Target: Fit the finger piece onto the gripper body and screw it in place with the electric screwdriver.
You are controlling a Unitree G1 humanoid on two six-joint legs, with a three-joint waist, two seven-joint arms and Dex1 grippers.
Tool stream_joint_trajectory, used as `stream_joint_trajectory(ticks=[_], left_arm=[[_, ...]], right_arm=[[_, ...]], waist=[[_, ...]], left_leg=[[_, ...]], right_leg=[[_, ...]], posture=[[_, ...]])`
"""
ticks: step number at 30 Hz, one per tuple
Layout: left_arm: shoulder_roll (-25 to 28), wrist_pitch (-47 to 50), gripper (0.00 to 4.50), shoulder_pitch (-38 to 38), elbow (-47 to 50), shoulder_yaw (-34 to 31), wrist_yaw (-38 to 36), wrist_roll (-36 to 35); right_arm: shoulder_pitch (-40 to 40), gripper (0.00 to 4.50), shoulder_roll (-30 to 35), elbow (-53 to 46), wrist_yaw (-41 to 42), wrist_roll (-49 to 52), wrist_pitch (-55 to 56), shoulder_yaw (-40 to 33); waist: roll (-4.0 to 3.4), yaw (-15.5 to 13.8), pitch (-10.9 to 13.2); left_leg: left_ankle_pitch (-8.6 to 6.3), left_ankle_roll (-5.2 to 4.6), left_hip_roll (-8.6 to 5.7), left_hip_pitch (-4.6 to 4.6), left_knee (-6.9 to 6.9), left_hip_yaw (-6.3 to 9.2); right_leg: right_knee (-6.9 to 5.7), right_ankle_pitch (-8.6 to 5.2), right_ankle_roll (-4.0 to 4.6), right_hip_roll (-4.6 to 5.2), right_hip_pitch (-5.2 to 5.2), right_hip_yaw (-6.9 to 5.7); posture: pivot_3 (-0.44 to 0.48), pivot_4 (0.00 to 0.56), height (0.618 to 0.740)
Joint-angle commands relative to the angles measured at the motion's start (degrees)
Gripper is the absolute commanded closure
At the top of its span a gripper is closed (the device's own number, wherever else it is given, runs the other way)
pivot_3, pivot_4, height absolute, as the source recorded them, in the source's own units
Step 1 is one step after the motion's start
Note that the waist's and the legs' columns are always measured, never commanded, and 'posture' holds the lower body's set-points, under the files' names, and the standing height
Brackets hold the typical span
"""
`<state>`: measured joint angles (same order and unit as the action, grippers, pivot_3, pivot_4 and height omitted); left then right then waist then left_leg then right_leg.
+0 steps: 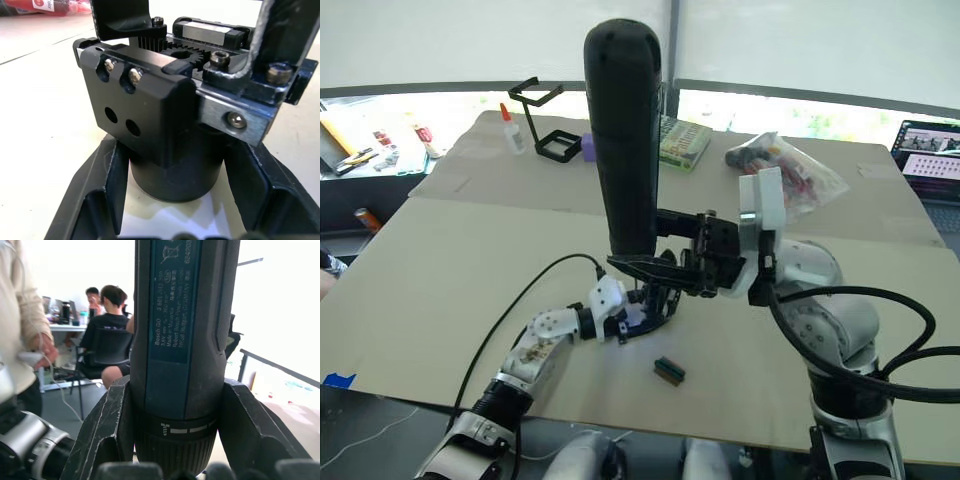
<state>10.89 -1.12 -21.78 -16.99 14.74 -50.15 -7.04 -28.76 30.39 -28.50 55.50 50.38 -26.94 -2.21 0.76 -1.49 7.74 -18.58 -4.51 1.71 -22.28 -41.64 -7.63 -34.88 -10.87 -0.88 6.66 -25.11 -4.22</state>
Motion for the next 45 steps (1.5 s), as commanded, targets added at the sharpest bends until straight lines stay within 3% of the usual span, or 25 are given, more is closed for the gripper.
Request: stream_joint_trajectory(ticks=[1, 8, 11, 14, 16, 18, 20, 25, 29, 36, 38, 42, 45], left_arm=[[0.3, 0.5, 0.04, 0.9, -1.3, 0.1, -0.3, -0.1], [5.4, -1.6, 0.04, 3.4, 1.7, -1.4, -3.0, -0.5], [9.6, -1.5, 0.04, 6.2, 5.6, -4.7, -5.3, -3.6], [13.6, -0.2, 0.04, 10.9, 12.8, -11.0, -12.5, -15.1], [18.3, 3.5, 0.04, 14.2, 17.3, -15.2, -17.4, -21.8], [22.8, 5.5, 0.04, 16.4, 19.5, -17.5, -20.2, -23.8], [27.0, 6.9, 0.04, 18.0, 20.3, -20.4, -21.9, -25.0], [30.2, 7.4, 0.04, 19.4, 21.3, -24.1, -23.6, -26.8], [33.1, 10.2, 0.04, 23.7, 24.5, -26.9, -25.0, -28.6], [34.4, 14.0, 0.04, 26.5, 27.1, -31.0, -23.5, -30.8], [34.3, 14.3, 0.0, 26.4, 27.1, -31.9, -22.0, -30.4], [34.3, 15.6, 0.0, 25.2, 25.8, -33.0, -17.6, -28.5], [33.5, 12.0, 0.0, 25.5, 25.5, -34.6, -14.4, -25.6]], right_arm=[[-1.6, 2.57, 2.2, -4.7, -0.7, 6.1, -2.0, -3.5], [-2.3, 2.57, 10.8, -5.8, -3.8, 13.9, -7.4, -10.3], [-1.0, 2.57, 20.3, -2.0, -3.7, 19.7, -14.2, -17.0], [3.5, 2.57, 34.5, 6.4, -1.3, 21.3, -26.7, -22.4], [7.7, 2.57, 44.8, 12.9, 1.0, 16.4, -33.8, -21.7], [12.0, 2.57, 53.5, 16.6, 3.3, 8.7, -34.9, -17.2], [11.7, 2.57, 57.3, 21.1, 2.8, 2.3, -36.0, -9.2], [5.0, 2.57, 57.4, 27.2, 5.9, -11.1, -36.3, 7.2], [-2.0, 2.57, 50.8, 35.0, 6.4, -21.4, -35.0, 16.6], [-5.5, 2.57, 45.7, 42.1, 10.1, -31.5, -29.1, 21.5], [-5.2, 1.45, 45.4, 43.2, 11.2, -33.0, -27.5, 21.2], [-4.3, 0.17, 46.3, 45.2, 13.1, -34.1, -25.2, 18.6], [-2.3, 0.03, 48.0, 45.6, 14.4, -33.3, -19.7, 12.8]], waist=[[0.0, 0.1, 0.0], [-0.01, 1.0, 0.1], [-0.01, 1.4, 0.2], [-0.03, 1.4, 0.3], [-0.04, 1.4, 0.4], [-0.1, 1.2, 0.4], [-0.24, 1.1, 0.5], [-0.6, 1.4, 0.8], [-0.68, 2.1, 0.9], [-0.89, 1.9, 1.0], [-0.91, 1.7, 1.1], [-0.89, 1.7, 1.1], [-0.9, 1.7, 1.1]], left_leg=[[0.0, 0.0, 0.0, -0.01, 0.0, 0.0], [0.0, 0.01, 0.06, -0.03, 0.05, -0.01], [0.0, 0.03, 0.13, -0.01, 0.12, -0.05], [0.09, 0.17, 0.13, 0.05, 0.43, -0.06], [0.22, 0.4, 0.13, 0.04, 0.63, -0.08], [0.31, 0.56, 0.12, -0.06, 0.65, -0.09], [0.33, 0.57, 0.07, -0.18, 0.66, -0.17], [0.34, 0.56, 0.01, -0.5, 0.6, -0.41], [0.4, 0.67, 0.01, -0.59, 0.58, -0.54], [0.53, 0.9, 0.08, -0.59, 0.63, -0.56], [0.56, 0.95, 0.08, -0.58, 0.61, -0.56], [0.59, 1.0, 0.13, -0.51, 0.57, -0.54], [0.62, 1.05, 0.13, -0.49, 0.56, -0.55]], right_leg=[[0.0, 0.0, 0.0, 0.0, -0.01, 0.0], [0.0, -0.01, 0.01, -0.02, -0.09, -0.01], [0.0, -0.01, 0.02, 0.21, -0.15, -0.01], [0.02, -0.06, 0.13, 0.33, -0.23, -0.18], [0.03, -0.15, 0.28, 0.46, -0.31, -0.36], [0.0, -0.35, 0.61, 0.6, -0.47, -0.53], [-0.02, -0.37, 0.62, 0.67, -0.64, -0.6], [-0.07, -0.21, 0.28, 0.46, -1.05, -0.6], [-0.06, -0.12, 0.06, 0.23, -1.17, -0.63], [-0.09, -0.17, 0.01, 0.05, -1.17, -0.78], [-0.11, -0.17, 0.01, 0.04, -1.15, -0.79], [-0.1, -0.17, 0.01, -0.05, -1.04, -0.78], [-0.13, -0.15, 0.04, -0.07, -1.04, -0.76]], posture=[[0.0, 0.15, 0.74], [0.0, 0.15, 0.74], [0.0, 0.15, 0.74], [0.0, 0.15, 0.74], [0.0, 0.15, 0.74], [0.0, 0.15, 0.74], [0.0, 0.15, 0.74], [0.0, 0.15, 0.74], [0.0, 0.15, 0.74], [0.0, 0.15, 0.74], [0.0, 0.15, 0.74], [0.0, 0.15, 0.74], [0.0, 0.15, 0.74]])
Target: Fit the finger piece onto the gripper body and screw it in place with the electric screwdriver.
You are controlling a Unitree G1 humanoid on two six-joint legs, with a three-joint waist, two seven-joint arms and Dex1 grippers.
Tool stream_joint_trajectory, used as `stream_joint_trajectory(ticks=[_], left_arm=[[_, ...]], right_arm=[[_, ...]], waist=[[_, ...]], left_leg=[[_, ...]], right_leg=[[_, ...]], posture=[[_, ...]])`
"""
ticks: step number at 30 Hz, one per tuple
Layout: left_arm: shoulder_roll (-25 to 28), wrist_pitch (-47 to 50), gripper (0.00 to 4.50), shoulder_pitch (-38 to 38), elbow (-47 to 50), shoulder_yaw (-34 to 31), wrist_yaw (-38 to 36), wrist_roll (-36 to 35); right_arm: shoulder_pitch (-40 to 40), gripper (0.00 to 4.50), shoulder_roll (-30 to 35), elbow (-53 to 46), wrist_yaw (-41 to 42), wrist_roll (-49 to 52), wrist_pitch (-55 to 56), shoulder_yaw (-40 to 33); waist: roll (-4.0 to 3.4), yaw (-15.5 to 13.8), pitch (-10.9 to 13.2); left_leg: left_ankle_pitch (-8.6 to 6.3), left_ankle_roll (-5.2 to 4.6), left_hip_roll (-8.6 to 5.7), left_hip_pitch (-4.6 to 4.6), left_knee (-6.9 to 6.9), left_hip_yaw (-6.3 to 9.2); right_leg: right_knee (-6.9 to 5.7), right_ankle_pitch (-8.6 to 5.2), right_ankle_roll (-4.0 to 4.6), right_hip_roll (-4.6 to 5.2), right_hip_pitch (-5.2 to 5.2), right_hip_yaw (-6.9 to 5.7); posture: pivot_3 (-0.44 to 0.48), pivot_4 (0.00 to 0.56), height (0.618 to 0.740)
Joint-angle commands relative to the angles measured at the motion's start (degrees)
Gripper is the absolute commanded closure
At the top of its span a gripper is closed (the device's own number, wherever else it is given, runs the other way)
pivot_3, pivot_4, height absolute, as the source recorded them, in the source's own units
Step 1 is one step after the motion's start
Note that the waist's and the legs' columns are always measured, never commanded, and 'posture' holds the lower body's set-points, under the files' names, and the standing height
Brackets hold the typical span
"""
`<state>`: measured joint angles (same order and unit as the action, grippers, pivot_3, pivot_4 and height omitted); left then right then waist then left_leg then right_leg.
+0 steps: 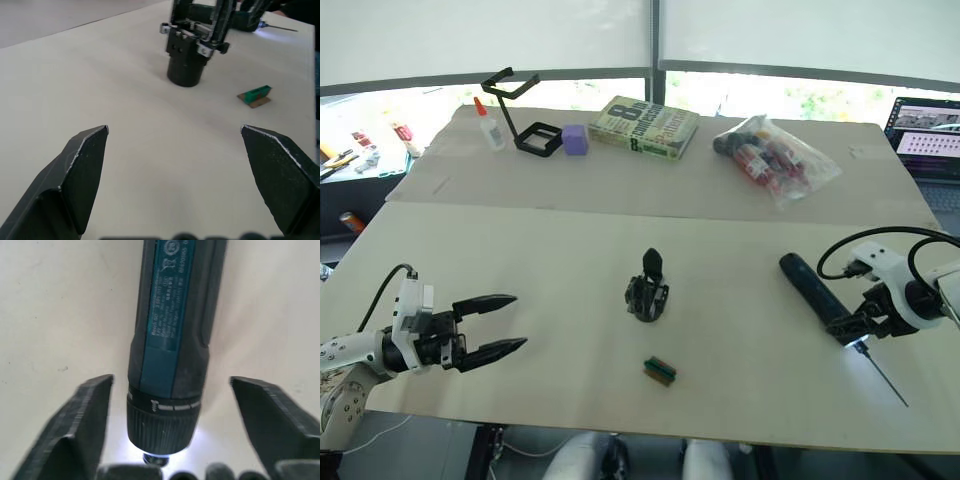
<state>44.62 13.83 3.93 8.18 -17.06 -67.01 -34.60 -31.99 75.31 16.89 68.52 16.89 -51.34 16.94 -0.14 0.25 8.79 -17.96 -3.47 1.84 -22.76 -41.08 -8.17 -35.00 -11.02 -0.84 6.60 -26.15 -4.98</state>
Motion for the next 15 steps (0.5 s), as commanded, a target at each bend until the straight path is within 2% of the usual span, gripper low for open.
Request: stream_joint_trajectory(ticks=[1, 4, 7, 11, 15], left_arm=[[-0.3, -4.0, 0.0, 0.1, 0.1, -3.4, 3.0, 2.6], [0.3, -6.8, 0.0, 1.5, -1.5, -5.0, 4.3, 5.5], [0.8, -10.5, 0.0, 3.1, -3.7, -6.6, 4.8, 8.3], [-0.3, -12.6, 0.0, 5.4, -4.8, -8.5, 7.0, 9.5], [-1.1, -14.2, 0.0, 6.6, -5.6, -9.8, 9.1, 10.1]], right_arm=[[2.5, 0.03, 3.3, -0.5, 2.5, 1.4, 8.3, -9.6], [10.2, 0.03, 0.8, -6.9, 10.9, 7.0, 27.1, -23.5], [15.6, 0.03, -7.3, -16.2, 9.9, 10.4, 38.4, -33.4], [21.7, 0.03, -16.0, -26.5, 10.1, 12.7, 46.3, -36.0], [23.0, 0.03, -22.1, -28.2, 8.7, 11.0, 52.4, -33.9]], waist=[[0.0, 0.0, 0.0], [0.01, -0.1, 0.0], [0.18, 0.3, 0.0], [0.35, 0.2, 0.1], [0.42, -0.2, 0.1]], left_leg=[[0.01, 0.01, 0.0, 0.02, 0.01, 0.0], [0.04, 0.07, 0.03, 0.06, 0.03, -0.01], [0.12, 0.22, 0.1, 0.37, 0.21, -0.06], [0.17, 0.33, 0.18, 0.66, 0.27, 0.06], [0.09, 0.2, 0.12, 0.87, 0.24, 0.09]], right_leg=[[-0.02, 0.0, 0.0, 0.0, 0.0, 0.0], [-0.03, 0.0, 0.01, -0.08, 0.02, 0.01], [-0.03, 0.01, 0.01, -0.19, 0.22, 0.01], [-0.02, -0.01, 0.03, -0.28, 0.59, 0.0], [0.01, 0.02, 0.12, -0.08, 0.87, 0.01]], posture=[[0.0, 0.15, 0.74], [0.0, 0.15, 0.74], [0.0, 0.15, 0.74], [0.0, 0.15, 0.74], [0.0, 0.15, 0.74]])
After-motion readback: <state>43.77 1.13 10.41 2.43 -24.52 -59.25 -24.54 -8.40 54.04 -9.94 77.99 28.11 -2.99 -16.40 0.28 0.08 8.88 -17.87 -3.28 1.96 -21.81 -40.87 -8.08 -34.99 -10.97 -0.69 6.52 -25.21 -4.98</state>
